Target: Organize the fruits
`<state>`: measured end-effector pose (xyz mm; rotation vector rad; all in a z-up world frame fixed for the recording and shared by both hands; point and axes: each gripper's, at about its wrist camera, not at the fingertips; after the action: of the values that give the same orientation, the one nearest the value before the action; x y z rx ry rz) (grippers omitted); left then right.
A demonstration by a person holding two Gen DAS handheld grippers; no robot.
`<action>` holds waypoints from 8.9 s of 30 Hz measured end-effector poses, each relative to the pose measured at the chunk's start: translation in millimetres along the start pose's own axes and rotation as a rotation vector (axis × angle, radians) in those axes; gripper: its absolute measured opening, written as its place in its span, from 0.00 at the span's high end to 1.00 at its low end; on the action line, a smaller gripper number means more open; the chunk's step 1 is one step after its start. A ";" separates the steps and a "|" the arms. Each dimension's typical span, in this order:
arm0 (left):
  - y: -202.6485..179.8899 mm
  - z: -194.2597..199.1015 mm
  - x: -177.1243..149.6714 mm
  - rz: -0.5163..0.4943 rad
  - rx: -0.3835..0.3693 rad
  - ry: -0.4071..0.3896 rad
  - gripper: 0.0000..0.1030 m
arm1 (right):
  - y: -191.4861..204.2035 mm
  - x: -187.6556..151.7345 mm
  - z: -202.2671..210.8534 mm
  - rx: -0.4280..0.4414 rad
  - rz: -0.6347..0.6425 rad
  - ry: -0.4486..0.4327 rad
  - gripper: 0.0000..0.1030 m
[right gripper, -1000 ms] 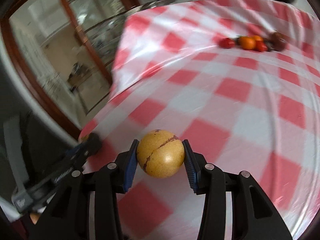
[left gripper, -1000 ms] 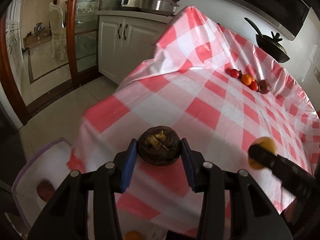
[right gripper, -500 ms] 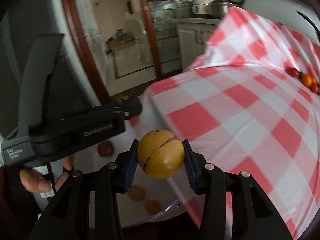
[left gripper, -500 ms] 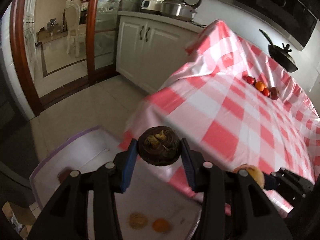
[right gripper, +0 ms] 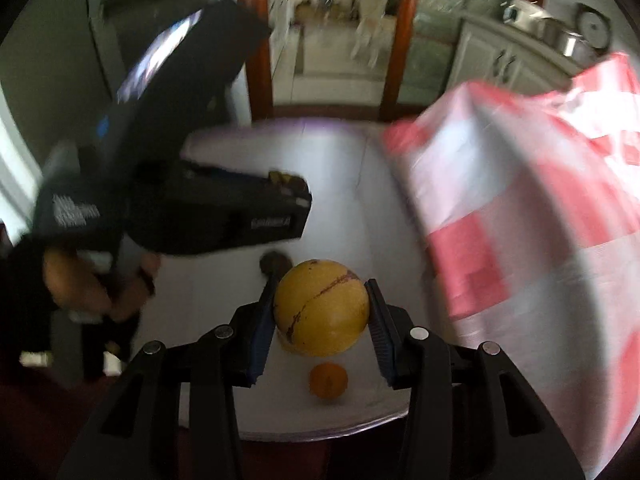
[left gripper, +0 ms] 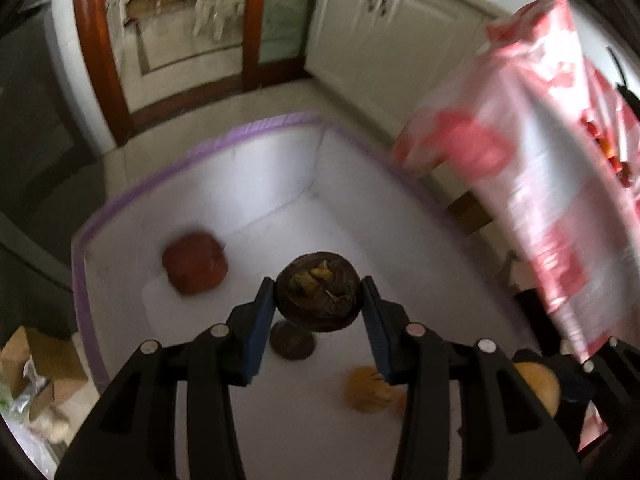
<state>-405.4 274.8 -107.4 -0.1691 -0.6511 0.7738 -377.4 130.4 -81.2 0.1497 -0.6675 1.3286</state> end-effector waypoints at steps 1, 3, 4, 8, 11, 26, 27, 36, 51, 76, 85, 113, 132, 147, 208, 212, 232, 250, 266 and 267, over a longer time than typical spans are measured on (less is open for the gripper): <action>5.0 -5.9 -4.5 0.011 0.012 0.020 0.57 | 4.1 -3.5 -9.9 0.001 0.017 0.028 0.58; 13.5 -13.9 -12.2 0.029 0.030 0.047 0.57 | 7.2 -8.2 -23.5 0.006 0.032 0.070 0.58; 17.1 -17.6 -15.1 0.037 0.040 0.058 0.57 | 8.8 -11.5 -32.4 0.006 0.041 0.097 0.58; 25.1 -20.9 -16.5 0.061 0.056 0.066 0.57 | 10.8 -21.5 -57.1 0.000 0.059 0.173 0.58; 25.4 -23.4 -14.7 0.067 0.063 0.076 0.57 | 10.2 -26.1 -67.8 0.007 0.055 0.212 0.58; 33.9 -20.6 -11.6 0.158 0.075 0.045 0.09 | 16.7 -15.2 -65.5 0.019 0.096 0.193 0.25; 36.2 -20.3 -12.8 0.166 0.073 0.043 0.09 | 14.6 -14.7 -63.1 0.023 0.086 0.185 0.25; 49.2 -14.6 -12.5 0.254 0.036 0.021 0.06 | -8.0 -0.7 -26.9 0.013 -0.013 0.067 0.17; -4.9 72.6 43.3 0.086 0.061 -0.361 0.02 | -108.0 6.1 111.3 0.093 -0.378 -0.292 0.16; -416.1 -91.8 143.5 -0.505 -0.363 -0.122 0.02 | -457.8 -200.2 145.4 -0.484 -1.469 -0.179 0.15; -433.8 -133.7 161.6 -0.452 -0.483 -0.066 0.02 | -543.2 -211.8 91.6 -0.574 -1.445 -0.101 0.15; -423.1 -134.4 166.6 -0.376 -0.539 -0.069 0.02 | -628.8 -145.0 3.2 -0.519 -1.469 0.006 0.37; -424.3 -136.3 165.0 -0.377 -0.538 -0.048 0.02 | -572.4 -185.1 45.9 -0.614 -1.252 0.097 0.37; -505.6 -206.9 201.2 -0.555 -0.251 0.035 0.13 | -575.7 -206.0 55.1 -0.499 -1.360 -0.026 0.36; -365.9 -91.6 115.1 -0.185 -0.726 -0.044 0.64 | -416.4 -172.3 95.8 -0.337 -1.256 -0.065 0.37; -337.3 -67.1 100.4 -0.196 -0.717 -0.063 0.64 | -373.7 -154.7 95.3 -0.308 -1.161 -0.055 0.37; -162.3 10.4 66.7 -0.151 -0.589 -0.108 0.64 | -187.2 -41.8 93.0 -0.166 -0.632 -0.118 0.37; -14.7 10.3 16.0 0.069 -0.397 -0.060 0.64 | -38.4 -7.7 47.0 -0.021 -0.142 -0.043 0.37; 44.0 -24.1 -8.9 0.196 -0.178 0.029 0.62 | -3.5 -13.1 -52.9 0.015 -0.025 0.193 0.37; 42.6 -23.7 -9.4 0.192 -0.173 0.026 0.61 | -0.7 -11.8 -57.2 0.011 -0.015 0.202 0.37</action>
<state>-421.5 300.8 -146.5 -0.4033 -0.6841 0.8979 -357.0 146.9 -133.3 0.0279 -0.4872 1.3132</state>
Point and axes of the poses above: each gripper's, at about its wrist camera, not at the fingertips, and z roughly against the way its jaws point, y to its left, x to its top, and after that the axes turned 14 degrees about -x, right-handed
